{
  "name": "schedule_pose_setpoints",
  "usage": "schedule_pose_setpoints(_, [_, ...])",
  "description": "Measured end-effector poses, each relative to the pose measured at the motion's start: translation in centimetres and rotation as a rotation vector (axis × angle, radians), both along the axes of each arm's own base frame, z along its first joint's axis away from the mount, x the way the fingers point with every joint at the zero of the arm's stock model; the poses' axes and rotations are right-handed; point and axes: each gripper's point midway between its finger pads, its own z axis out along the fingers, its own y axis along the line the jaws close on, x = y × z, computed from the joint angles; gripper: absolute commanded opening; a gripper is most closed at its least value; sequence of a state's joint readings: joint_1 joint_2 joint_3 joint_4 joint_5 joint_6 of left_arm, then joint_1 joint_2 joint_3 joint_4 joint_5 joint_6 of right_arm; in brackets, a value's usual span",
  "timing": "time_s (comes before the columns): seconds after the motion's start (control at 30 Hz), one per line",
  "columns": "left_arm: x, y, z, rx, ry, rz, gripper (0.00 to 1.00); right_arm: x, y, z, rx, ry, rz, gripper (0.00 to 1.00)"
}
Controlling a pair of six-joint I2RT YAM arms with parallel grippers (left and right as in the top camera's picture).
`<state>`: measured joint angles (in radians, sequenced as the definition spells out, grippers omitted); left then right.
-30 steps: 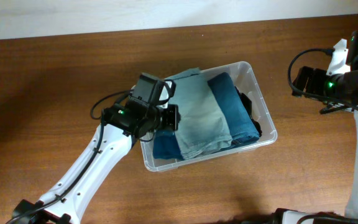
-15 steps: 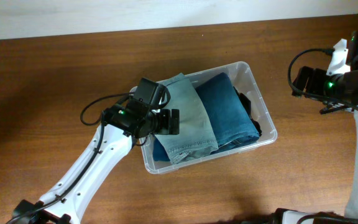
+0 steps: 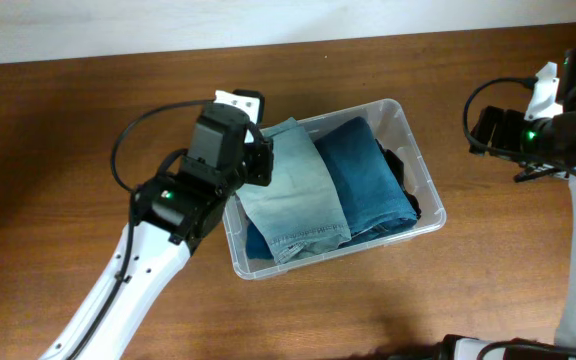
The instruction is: Pack container
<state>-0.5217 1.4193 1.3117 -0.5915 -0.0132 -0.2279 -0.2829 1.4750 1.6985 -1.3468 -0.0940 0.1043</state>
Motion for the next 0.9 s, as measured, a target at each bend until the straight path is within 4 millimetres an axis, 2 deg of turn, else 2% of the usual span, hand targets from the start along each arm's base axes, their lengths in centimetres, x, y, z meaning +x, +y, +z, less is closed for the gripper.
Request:
schedule_pose_setpoints(0.07, [-0.9,-0.7,-1.7,0.008,0.071,-0.047,0.01,0.1,0.0,-0.3,0.003,0.009,-0.001,0.98])
schedule_pose_setpoints(0.17, [-2.3,-2.3,-5.4,0.036,0.203,-0.120,0.00,0.3,-0.1,-0.6,0.006,0.019,-0.001,0.99])
schedule_pose_setpoints(0.33, [-5.6,-6.6,-12.8,0.086,0.433,-0.272,0.01,0.3,-0.1,-0.7,0.007,0.023,-0.001,0.98])
schedule_pose_setpoints(0.43, [-7.3,-8.7,-15.6,0.111,0.506,-0.340,0.01,0.3,-0.1,-0.7,0.007,0.023,-0.001,0.98])
schedule_pose_setpoints(0.57, [-8.2,-9.9,-15.8,0.110,0.517,-0.377,0.01,0.3,-0.1,-0.7,0.007,0.023,-0.001,0.98])
schedule_pose_setpoints(0.67, [-8.5,-10.0,-15.6,0.109,0.522,-0.383,0.01,0.3,-0.1,-0.7,0.007,0.023,-0.001,0.99])
schedule_pose_setpoints(0.77, [-7.9,-8.8,-14.5,0.106,0.507,-0.352,0.01,0.3,-0.1,-0.7,0.007,0.023,0.000,0.98])
schedule_pose_setpoints(0.83, [-6.8,-7.2,-12.8,0.100,0.464,-0.303,0.02,0.4,0.0,-0.7,0.010,0.021,0.006,0.98])
schedule_pose_setpoints(0.87, [-6.0,-6.2,-11.5,0.091,0.426,-0.271,0.08,0.4,0.1,-0.7,0.013,0.019,0.013,0.98])
schedule_pose_setpoints(0.9, [-5.2,-5.1,-10.0,0.080,0.383,-0.238,0.24,0.5,0.3,-0.7,0.016,0.016,0.022,0.98])
